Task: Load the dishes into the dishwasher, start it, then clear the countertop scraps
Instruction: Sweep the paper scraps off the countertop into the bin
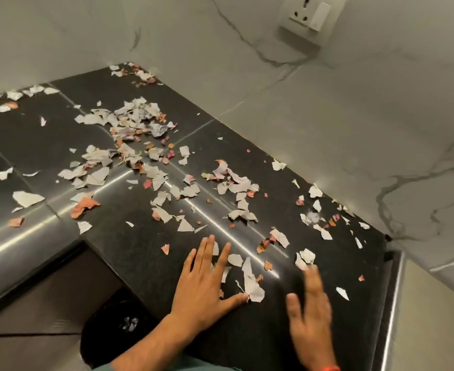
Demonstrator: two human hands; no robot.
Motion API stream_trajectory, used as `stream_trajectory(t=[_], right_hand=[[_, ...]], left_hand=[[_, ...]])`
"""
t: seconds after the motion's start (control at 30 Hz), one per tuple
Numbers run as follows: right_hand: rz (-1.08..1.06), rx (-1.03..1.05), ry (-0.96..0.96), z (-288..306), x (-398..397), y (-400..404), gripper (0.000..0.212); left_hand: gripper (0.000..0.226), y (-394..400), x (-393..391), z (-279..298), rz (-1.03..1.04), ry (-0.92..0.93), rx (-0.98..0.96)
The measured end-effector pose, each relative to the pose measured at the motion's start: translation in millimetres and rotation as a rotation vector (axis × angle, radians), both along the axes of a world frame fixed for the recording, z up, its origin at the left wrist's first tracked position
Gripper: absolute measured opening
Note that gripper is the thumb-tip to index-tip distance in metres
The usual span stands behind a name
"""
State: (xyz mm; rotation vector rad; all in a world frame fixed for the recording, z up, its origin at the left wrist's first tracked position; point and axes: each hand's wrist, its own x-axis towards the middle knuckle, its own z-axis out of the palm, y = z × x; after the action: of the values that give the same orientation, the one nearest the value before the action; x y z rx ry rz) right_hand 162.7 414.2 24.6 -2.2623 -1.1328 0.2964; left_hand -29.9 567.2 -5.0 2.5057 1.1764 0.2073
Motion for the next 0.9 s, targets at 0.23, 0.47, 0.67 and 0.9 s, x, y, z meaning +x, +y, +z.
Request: stream_trajectory(t=[0.23, 0.47, 0.67, 0.9], right_hand=[[-0.401, -0.328, -0.053, 5, 104, -6, 0.095], [-0.03, -0.466, -0.183, -17, 6, 46, 0.081], [0.347, -0.307, 0.021, 1, -38, 61, 0.075], [-0.203, -0.153, -0.168, 6, 118, 50, 0.073]], left_hand=[[0.093, 9, 7, -7, 0.029, -0.009, 0.02], [0.103, 11, 3, -2, -0.016, -0.057, -0.026], [0.113, 13, 3, 0, -0.147, -0.014, 0.01], [0.117, 13, 7, 0, -0.12, 0.034, -0.007]])
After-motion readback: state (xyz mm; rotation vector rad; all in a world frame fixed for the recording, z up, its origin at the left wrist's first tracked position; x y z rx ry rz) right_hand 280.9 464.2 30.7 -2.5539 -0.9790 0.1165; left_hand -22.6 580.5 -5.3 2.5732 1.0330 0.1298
